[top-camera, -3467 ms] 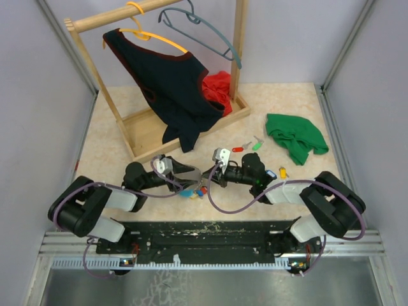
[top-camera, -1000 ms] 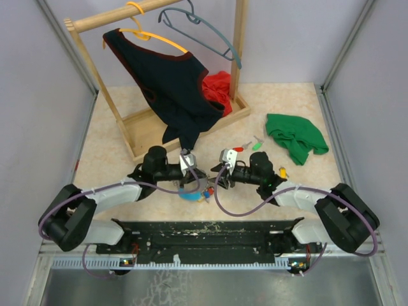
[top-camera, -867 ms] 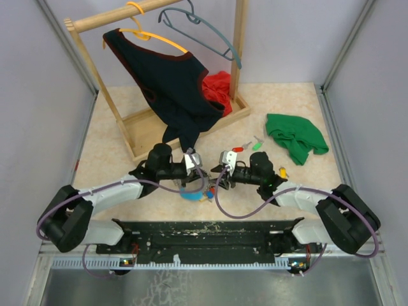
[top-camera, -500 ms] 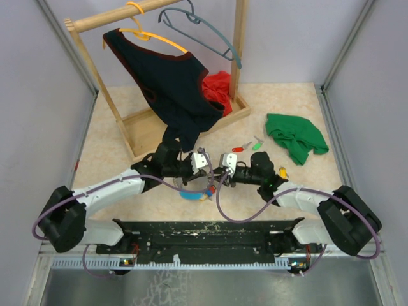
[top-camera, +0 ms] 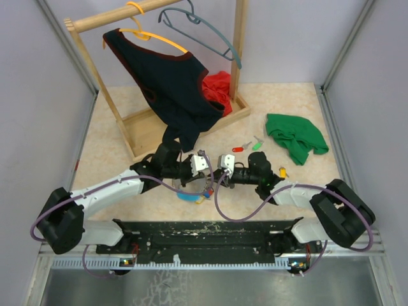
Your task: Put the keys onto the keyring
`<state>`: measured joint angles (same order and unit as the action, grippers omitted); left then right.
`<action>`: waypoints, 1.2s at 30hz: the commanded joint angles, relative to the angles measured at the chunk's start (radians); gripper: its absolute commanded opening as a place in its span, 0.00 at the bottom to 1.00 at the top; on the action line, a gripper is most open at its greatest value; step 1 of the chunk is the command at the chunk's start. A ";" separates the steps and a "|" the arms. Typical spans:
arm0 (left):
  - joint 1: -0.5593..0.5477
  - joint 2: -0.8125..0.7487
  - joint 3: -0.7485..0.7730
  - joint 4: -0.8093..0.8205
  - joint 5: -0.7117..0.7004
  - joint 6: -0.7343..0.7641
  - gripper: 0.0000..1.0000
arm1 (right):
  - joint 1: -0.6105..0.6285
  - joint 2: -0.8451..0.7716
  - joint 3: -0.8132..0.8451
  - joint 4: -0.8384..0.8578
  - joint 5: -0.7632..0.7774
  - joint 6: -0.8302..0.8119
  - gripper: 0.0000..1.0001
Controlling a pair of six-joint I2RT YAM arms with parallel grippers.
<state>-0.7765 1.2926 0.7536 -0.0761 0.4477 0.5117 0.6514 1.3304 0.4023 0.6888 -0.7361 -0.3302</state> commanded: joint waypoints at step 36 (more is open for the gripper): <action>-0.006 -0.026 0.012 0.031 0.032 -0.001 0.00 | -0.005 0.094 0.049 0.158 -0.045 0.013 0.09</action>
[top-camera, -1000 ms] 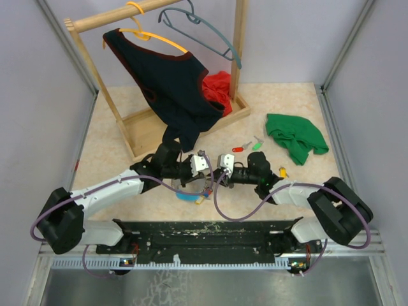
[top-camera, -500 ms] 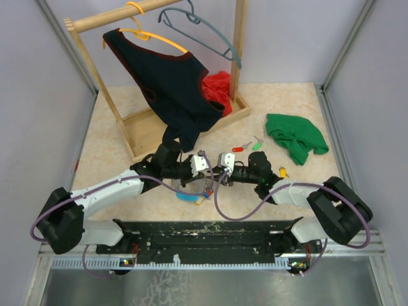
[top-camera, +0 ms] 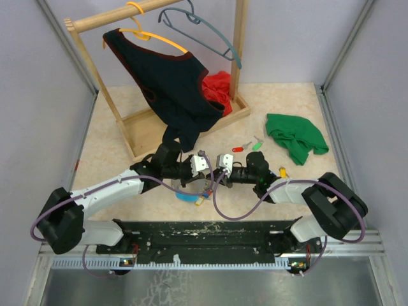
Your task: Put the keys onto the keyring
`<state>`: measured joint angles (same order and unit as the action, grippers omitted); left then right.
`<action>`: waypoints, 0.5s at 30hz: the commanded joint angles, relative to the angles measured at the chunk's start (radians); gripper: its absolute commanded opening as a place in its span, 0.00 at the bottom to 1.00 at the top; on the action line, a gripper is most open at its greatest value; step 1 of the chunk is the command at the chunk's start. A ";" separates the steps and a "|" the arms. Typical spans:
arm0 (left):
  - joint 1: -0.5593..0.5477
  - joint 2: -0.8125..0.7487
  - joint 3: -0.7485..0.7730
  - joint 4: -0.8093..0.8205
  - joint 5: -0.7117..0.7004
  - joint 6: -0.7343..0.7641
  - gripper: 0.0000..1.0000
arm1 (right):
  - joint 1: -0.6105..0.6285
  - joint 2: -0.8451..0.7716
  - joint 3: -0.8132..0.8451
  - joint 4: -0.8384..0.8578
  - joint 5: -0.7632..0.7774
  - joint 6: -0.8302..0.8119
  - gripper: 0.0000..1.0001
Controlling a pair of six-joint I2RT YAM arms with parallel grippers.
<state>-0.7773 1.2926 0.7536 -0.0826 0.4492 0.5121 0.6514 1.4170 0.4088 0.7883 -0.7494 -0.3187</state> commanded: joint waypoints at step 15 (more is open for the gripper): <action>-0.005 -0.139 -0.208 0.295 -0.080 -0.124 0.33 | -0.014 -0.014 0.034 0.074 -0.031 0.031 0.00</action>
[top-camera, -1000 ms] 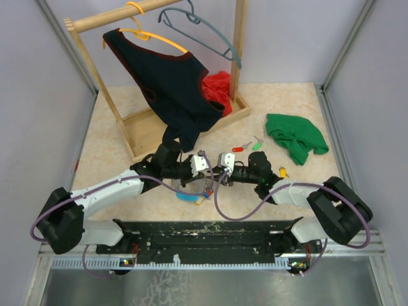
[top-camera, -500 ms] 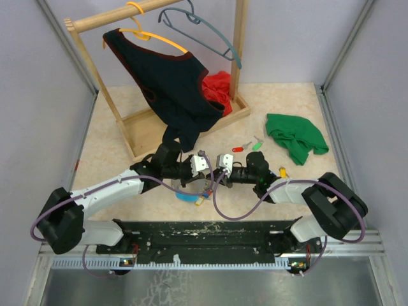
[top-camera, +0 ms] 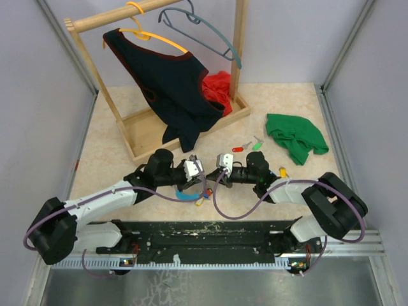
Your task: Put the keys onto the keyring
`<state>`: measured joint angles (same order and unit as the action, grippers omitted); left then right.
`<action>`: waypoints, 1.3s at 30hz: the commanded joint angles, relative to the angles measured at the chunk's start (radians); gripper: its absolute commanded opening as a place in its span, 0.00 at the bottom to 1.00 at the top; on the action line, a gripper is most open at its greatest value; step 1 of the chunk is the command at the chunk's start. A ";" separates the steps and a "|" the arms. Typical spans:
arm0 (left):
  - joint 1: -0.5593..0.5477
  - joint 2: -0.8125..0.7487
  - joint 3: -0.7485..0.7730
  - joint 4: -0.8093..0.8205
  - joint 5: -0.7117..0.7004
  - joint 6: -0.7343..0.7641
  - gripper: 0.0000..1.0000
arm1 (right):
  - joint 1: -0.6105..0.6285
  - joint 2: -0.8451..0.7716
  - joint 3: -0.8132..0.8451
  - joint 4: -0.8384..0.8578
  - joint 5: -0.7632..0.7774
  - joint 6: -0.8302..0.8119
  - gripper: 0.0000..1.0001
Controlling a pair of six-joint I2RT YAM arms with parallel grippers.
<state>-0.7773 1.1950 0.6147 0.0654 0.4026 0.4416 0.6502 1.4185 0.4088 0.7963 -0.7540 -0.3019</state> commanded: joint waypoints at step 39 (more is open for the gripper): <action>0.112 0.033 -0.277 0.634 0.198 -0.213 0.26 | -0.015 -0.013 0.015 0.127 -0.065 0.046 0.00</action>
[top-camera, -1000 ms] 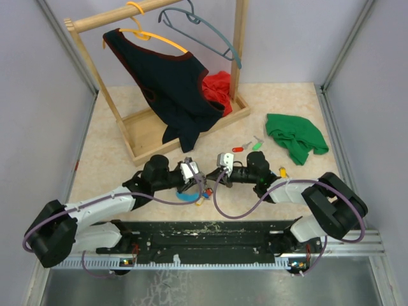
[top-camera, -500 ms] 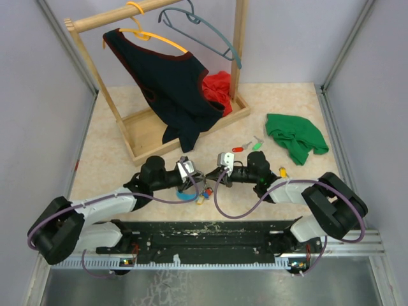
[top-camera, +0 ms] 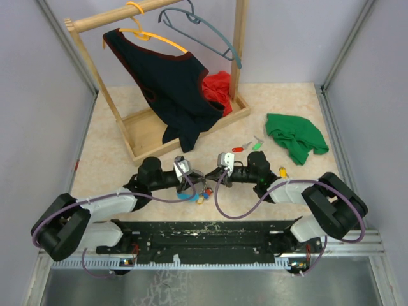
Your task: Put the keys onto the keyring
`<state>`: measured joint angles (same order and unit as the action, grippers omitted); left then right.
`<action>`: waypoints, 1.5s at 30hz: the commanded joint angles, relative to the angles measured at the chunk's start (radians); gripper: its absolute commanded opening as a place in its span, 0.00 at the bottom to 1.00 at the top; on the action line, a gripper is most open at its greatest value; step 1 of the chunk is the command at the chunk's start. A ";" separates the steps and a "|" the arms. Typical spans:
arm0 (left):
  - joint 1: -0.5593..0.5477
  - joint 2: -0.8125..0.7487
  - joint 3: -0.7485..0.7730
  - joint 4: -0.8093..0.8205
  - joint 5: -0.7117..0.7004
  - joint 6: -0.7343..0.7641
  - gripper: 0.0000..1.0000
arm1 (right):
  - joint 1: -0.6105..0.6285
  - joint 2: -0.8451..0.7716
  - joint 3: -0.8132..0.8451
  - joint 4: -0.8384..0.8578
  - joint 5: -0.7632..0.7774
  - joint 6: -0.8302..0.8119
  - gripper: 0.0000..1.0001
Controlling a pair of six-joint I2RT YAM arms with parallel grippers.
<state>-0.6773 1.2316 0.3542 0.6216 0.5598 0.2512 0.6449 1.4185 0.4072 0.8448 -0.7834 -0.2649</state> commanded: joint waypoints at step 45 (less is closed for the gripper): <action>0.031 0.064 -0.026 0.186 0.132 -0.034 0.00 | -0.009 -0.033 0.026 0.024 -0.058 0.004 0.03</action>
<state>-0.6518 1.3006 0.3340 0.7784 0.6880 0.2024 0.6445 1.4185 0.4072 0.8398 -0.8284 -0.2588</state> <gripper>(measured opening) 0.022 0.009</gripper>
